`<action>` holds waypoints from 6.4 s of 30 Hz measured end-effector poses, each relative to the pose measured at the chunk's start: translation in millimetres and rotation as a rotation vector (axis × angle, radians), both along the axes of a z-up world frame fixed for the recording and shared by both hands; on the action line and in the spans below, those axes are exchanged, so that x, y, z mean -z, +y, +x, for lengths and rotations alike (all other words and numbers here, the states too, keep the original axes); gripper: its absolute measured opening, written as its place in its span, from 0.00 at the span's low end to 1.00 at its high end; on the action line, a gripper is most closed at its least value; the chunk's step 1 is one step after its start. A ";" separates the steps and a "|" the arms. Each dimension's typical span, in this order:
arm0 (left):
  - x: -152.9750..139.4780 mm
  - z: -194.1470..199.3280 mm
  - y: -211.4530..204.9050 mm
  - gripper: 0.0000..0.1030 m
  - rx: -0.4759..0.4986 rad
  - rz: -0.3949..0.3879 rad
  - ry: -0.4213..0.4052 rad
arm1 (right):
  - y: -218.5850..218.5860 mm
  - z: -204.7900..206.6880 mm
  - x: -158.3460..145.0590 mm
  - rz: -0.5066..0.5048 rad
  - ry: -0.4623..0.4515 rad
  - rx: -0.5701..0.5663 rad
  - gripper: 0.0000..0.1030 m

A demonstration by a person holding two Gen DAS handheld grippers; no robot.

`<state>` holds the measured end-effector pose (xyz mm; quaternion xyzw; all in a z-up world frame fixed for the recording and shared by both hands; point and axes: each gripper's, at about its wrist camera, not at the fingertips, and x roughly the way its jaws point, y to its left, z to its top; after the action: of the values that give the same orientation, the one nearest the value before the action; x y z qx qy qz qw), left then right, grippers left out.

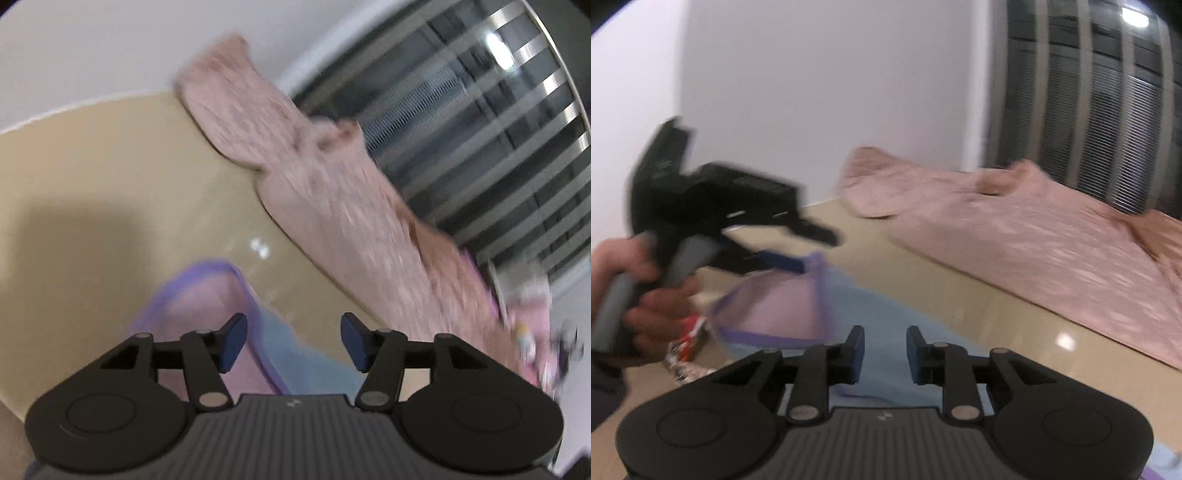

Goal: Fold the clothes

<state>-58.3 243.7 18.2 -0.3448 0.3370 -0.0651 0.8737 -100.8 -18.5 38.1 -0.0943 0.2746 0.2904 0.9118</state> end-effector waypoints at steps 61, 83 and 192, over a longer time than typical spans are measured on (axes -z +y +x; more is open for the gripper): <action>-30.0 -13.7 -238.4 0.23 0.527 0.687 -0.138 | -189.0 -40.3 12.5 -0.047 -0.035 0.458 0.03; -13.2 -26.6 -263.1 0.50 0.539 0.772 -0.140 | -154.9 8.5 13.5 -0.086 0.035 0.147 0.02; -17.2 23.8 -87.5 0.13 0.097 0.684 0.092 | -221.7 -53.2 24.5 0.027 0.027 0.522 0.42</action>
<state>-34.5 156.2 35.4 -0.0181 0.3944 0.0261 0.9184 -154.0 -240.1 13.7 -0.0043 0.2978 0.0504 0.9533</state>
